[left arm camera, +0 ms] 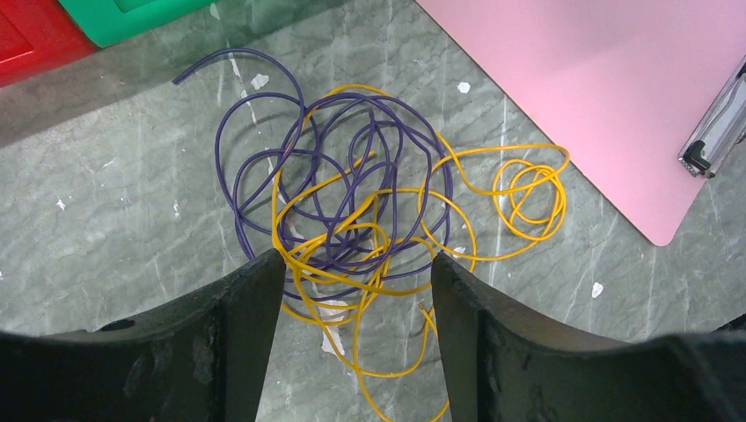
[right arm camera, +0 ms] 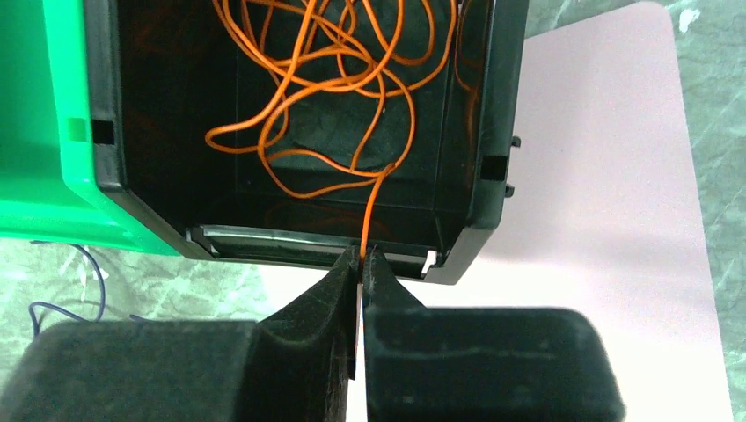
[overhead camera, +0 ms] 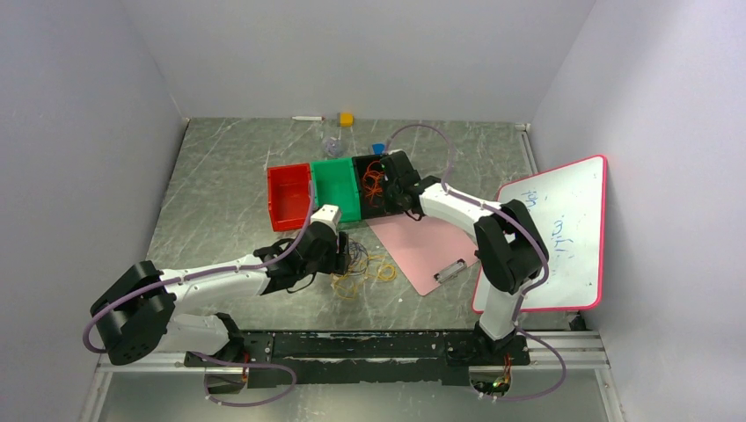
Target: Untangle the cables
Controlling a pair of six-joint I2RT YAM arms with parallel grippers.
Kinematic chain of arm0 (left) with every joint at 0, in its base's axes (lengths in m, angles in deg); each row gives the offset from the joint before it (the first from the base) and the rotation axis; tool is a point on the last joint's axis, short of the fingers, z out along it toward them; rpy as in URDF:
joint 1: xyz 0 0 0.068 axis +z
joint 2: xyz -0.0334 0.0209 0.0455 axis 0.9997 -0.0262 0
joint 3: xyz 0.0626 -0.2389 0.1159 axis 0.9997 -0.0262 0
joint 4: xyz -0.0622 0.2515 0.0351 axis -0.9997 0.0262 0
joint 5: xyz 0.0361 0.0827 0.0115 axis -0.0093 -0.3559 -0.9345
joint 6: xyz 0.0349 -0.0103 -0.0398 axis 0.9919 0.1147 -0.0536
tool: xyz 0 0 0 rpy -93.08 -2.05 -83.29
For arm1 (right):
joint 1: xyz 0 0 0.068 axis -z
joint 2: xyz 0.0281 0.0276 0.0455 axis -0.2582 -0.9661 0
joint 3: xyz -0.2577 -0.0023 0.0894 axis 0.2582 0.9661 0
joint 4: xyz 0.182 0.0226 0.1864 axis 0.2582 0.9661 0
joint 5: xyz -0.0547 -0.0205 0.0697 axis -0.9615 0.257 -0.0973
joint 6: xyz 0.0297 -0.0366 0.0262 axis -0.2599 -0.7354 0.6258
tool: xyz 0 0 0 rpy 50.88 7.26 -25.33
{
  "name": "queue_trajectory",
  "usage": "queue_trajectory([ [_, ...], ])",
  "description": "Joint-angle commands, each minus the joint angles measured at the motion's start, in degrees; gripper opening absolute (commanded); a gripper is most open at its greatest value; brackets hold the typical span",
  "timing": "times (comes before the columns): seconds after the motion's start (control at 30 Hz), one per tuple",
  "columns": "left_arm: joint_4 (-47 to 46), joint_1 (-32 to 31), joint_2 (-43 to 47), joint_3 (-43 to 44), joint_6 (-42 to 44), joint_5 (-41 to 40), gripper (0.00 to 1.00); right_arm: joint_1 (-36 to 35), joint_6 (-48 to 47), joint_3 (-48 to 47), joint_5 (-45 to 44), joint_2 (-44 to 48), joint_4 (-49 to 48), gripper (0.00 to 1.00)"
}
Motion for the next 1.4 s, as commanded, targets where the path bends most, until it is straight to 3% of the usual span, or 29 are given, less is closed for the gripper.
queue_trajectory([
  [0.0,-0.44,-0.07,0.19,0.41,-0.28,-0.18,0.66,-0.21,-1.1,-3.06,-1.14,-1.03,-1.13,0.03],
  [0.73,0.86,-0.05,0.09,0.93,0.06,-0.61,0.66,-0.23,-2.79,-11.66,1.34,-14.9,-0.59,0.0],
  [1.0,1.41,-0.07,0.06,1.28,0.15,-0.88,0.66,-0.26,-0.86,-10.62,2.66,-17.82,-9.13,0.0],
  [1.37,2.38,-0.02,1.75,0.03,-0.77,-1.35,0.66,-0.33,2.95,-1.38,-1.56,-21.48,-25.12,0.0],
])
